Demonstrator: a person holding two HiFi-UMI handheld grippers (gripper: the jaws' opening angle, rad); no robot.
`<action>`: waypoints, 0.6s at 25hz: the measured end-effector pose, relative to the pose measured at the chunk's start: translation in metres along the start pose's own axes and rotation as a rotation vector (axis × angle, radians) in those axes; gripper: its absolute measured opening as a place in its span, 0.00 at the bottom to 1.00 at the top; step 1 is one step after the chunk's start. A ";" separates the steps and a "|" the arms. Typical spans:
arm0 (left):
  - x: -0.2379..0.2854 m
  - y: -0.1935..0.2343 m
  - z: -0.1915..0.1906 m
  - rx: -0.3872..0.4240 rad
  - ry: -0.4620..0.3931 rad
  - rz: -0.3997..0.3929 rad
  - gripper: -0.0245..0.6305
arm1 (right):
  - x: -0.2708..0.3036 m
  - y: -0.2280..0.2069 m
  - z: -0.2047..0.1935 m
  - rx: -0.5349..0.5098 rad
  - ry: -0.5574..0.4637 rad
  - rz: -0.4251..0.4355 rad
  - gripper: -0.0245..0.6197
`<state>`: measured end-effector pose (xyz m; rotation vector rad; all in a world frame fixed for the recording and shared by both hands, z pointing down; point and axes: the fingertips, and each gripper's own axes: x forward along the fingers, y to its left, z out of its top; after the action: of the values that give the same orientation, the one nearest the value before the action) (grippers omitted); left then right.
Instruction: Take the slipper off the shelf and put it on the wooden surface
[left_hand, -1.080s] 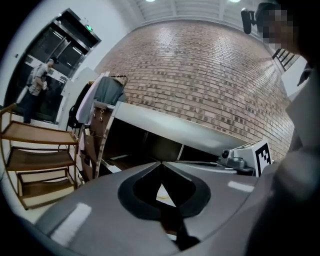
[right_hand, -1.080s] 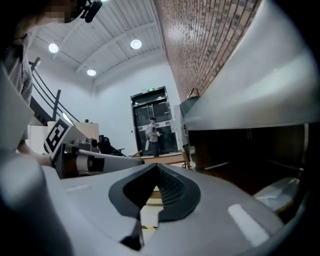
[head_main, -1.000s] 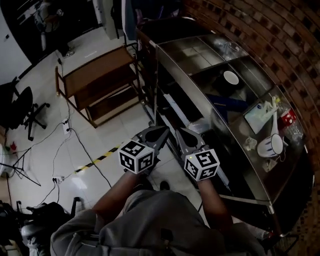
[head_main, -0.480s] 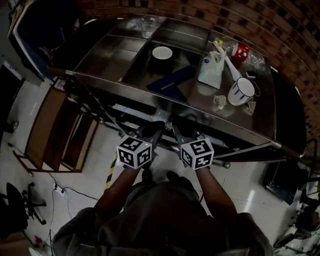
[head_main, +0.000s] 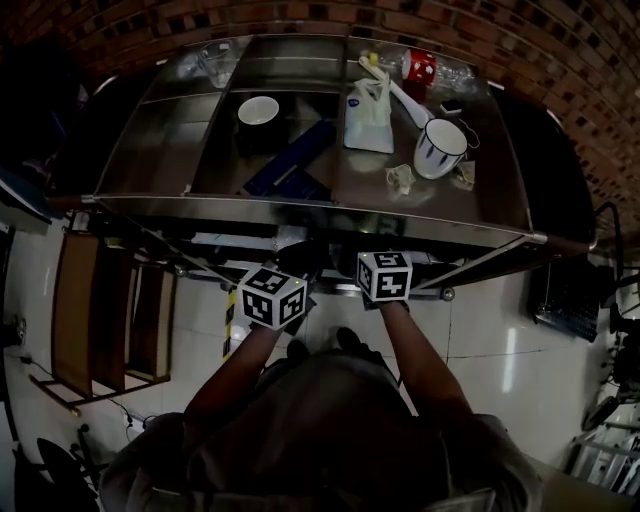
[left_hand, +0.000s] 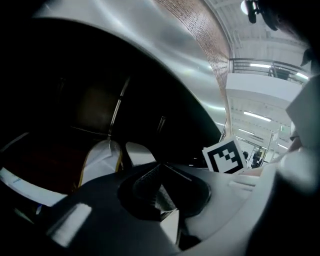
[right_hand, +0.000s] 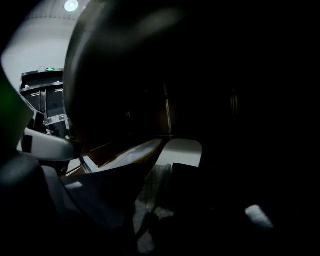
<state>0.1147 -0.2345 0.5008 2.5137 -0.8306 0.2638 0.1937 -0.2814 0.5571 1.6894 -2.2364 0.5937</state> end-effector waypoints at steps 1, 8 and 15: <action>0.001 0.000 -0.003 0.002 0.009 -0.003 0.03 | 0.006 -0.005 -0.005 0.011 0.016 -0.018 0.26; 0.004 0.008 -0.011 -0.012 0.029 0.011 0.03 | 0.024 -0.015 -0.021 0.008 0.087 -0.005 0.18; 0.005 0.011 -0.002 -0.040 -0.016 0.048 0.03 | 0.003 -0.019 0.003 0.002 0.015 0.042 0.05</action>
<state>0.1127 -0.2436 0.5085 2.4643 -0.8946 0.2417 0.2111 -0.2897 0.5586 1.6376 -2.2664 0.6164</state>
